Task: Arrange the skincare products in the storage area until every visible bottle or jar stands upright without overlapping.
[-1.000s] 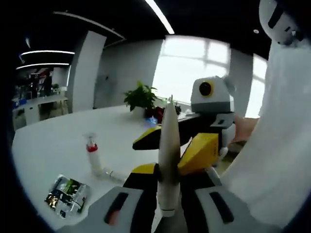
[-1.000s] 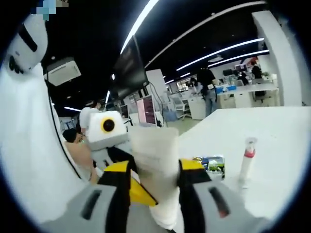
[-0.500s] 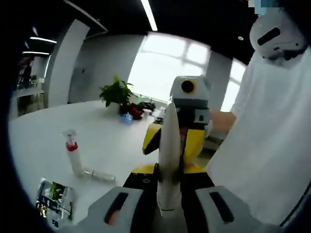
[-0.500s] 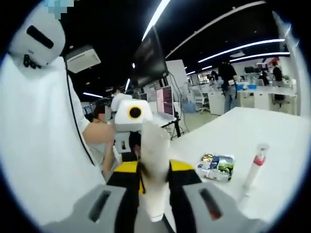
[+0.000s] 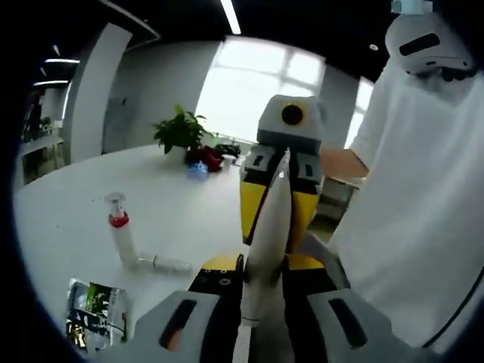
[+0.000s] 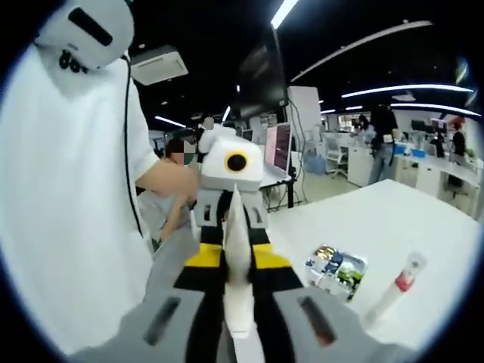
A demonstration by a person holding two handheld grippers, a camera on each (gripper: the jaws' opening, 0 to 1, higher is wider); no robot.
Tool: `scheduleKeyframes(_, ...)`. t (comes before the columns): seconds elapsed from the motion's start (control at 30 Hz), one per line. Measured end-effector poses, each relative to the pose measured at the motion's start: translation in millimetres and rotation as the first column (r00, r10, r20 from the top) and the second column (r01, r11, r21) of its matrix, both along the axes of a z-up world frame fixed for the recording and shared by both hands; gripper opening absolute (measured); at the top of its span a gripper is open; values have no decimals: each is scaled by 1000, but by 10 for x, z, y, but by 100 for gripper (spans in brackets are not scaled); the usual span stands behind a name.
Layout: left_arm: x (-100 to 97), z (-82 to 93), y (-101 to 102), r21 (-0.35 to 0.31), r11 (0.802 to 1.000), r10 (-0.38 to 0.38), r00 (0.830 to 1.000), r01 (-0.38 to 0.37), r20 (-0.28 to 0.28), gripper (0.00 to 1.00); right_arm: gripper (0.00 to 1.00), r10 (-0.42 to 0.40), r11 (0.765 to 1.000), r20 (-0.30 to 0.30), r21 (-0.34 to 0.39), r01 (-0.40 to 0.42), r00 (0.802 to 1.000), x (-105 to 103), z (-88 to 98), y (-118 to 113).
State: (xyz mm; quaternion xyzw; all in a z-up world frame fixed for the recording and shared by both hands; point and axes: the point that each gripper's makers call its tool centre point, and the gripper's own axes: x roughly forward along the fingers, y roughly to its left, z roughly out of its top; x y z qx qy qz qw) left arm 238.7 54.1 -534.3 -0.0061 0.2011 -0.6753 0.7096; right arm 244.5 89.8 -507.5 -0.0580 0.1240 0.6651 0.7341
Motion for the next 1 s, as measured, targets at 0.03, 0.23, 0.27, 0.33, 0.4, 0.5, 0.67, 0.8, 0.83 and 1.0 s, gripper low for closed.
scheduleKeyframes(0.03, 11, -23, 8, 12, 1000, -4, 1000, 4, 8, 16, 11, 1, 1000, -2, -1, -1, 1000, 10, -20, 9)
scheduleKeyframes(0.23, 81, -77, 36, 33, 999, -9, 1000, 9, 20, 17, 11, 17, 1000, 5, -10, -17, 1000, 76, -49, 45)
scheduleKeyframes(0.27, 101, -87, 32, 41, 999, -11, 1000, 9, 28, 17, 11, 23, 1000, 13, -19, -22, 1000, 91, -53, 46)
scheduleKeyframes(0.33, 125, -102, 15, 64, 998, -24, 998, 21, 55, 17, 11, 31, 999, 21, -29, -30, 999, 115, -59, 42)
scheduleKeyframes(0.4, 170, -118, -3, 93, 995, -34, 995, 26, 93, 16, 11, 31, 999, 27, -34, -30, 999, 156, -65, 33)
scheduleKeyframes(0.5, 244, -137, -28, 107, 994, -31, 992, 18, 120, 16, 12, 15, 999, 28, -37, -14, 999, 249, -88, 2)
scheduleKeyframes(0.67, 421, -213, -61, 104, 995, -15, 991, 1, 134, 16, 13, -36, 999, 28, -39, 37, 999, 400, -151, -52)
scheduleKeyframes(0.8, 545, -293, -100, 110, 994, 8, 993, -22, 122, 16, 14, -85, 995, 17, -41, 86, 996, 525, -231, -95)
scheduleKeyframes(0.83, 578, -327, -105, 121, 992, 10, 993, -24, 119, 17, 14, -99, 994, 9, -43, 100, 995, 563, -264, -99)
scheduleKeyframes(1.0, 726, -462, -105, 170, 985, 8, 990, -32, 141, 16, 16, -143, 988, 11, -57, 143, 990, 707, -378, -99)
